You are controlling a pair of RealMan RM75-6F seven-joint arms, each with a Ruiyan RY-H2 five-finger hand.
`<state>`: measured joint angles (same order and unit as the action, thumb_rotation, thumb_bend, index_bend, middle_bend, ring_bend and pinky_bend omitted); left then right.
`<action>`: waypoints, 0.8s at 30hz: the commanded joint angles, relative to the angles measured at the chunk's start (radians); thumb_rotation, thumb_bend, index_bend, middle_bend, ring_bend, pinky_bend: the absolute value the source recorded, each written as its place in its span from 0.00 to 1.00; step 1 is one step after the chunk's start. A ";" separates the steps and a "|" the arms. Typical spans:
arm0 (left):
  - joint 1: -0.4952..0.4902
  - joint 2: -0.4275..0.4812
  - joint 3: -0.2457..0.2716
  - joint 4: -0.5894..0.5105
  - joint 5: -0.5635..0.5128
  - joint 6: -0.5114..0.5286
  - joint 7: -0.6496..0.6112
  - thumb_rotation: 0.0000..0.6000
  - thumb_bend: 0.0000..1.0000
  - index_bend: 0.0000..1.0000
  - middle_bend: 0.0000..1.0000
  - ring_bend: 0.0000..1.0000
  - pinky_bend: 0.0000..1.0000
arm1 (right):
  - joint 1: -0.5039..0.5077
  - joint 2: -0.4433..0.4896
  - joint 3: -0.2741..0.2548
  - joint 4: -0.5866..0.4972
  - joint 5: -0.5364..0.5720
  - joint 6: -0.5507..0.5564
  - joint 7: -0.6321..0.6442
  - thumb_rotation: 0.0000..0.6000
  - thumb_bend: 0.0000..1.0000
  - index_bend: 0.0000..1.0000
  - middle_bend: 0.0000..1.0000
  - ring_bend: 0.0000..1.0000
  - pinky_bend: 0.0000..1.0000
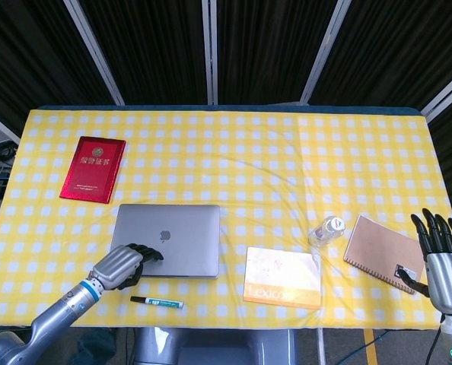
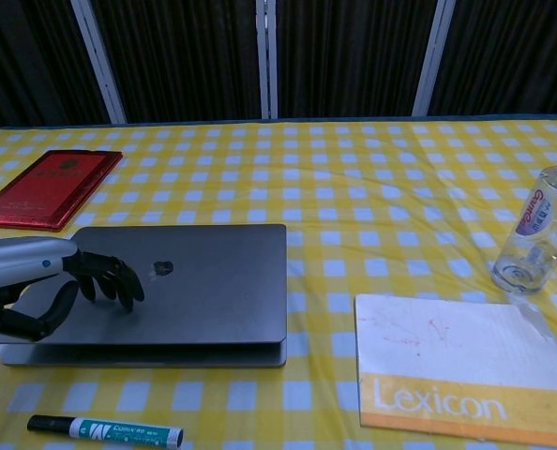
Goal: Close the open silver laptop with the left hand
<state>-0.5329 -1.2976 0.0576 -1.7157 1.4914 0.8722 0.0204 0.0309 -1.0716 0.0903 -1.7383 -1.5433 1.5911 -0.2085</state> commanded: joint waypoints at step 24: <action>0.150 0.067 -0.063 -0.045 0.079 0.427 0.042 1.00 0.52 0.04 0.01 0.00 0.00 | -0.002 0.009 0.000 -0.007 -0.007 0.006 0.017 1.00 0.00 0.00 0.00 0.00 0.00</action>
<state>-0.4372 -1.2555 0.0215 -1.7232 1.5872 1.2281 -0.0298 0.0285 -1.0630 0.0901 -1.7452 -1.5502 1.5967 -0.1922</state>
